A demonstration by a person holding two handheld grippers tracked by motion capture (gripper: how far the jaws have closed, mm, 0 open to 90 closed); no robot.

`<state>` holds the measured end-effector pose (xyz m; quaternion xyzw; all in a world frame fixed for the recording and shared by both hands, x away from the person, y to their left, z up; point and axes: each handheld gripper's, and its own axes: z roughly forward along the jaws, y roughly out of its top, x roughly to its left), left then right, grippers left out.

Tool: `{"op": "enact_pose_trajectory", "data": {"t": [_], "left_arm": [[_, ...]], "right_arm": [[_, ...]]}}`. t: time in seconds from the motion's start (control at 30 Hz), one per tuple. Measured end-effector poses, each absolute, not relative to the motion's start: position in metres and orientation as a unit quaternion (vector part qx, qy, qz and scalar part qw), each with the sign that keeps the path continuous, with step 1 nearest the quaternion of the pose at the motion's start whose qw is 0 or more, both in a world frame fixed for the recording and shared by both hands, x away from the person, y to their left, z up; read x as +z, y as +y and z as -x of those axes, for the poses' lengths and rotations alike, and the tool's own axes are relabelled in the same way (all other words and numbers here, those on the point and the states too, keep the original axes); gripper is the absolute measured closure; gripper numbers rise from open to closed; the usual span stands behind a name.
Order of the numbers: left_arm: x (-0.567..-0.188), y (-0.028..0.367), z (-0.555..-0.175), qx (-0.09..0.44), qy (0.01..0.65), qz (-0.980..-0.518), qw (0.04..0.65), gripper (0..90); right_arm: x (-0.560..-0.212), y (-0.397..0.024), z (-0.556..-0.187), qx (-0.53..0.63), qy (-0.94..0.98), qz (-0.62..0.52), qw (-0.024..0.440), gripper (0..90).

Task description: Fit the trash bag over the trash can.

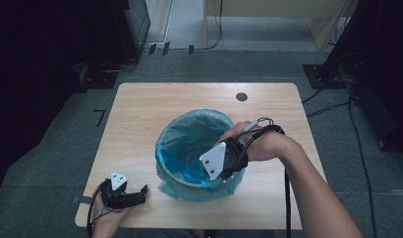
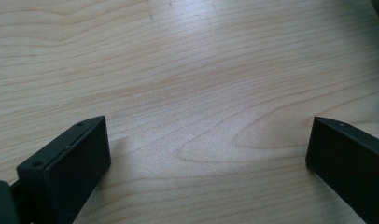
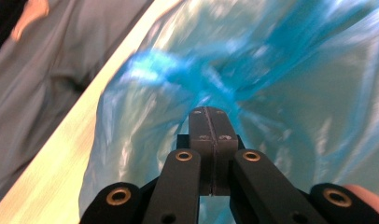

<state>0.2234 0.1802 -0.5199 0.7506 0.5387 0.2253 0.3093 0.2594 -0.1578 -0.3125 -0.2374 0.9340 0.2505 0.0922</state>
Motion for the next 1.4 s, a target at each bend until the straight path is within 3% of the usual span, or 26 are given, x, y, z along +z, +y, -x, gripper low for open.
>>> {"op": "enact_pose_trajectory", "data": {"t": [0.93, 1.4], "left_arm": [[-0.520, 0.180, -0.223, 0.225, 0.539, -0.751, 0.309, 0.0], [-0.520, 0.180, -0.223, 0.225, 0.539, -0.751, 0.309, 0.0]], "right_arm": [[-0.282, -0.191, -0.234, 0.282, 0.930, 0.224, 0.080, 90.0], [-0.299, -0.224, -0.222, 0.288, 0.934, 0.202, 0.070, 90.0]]}}
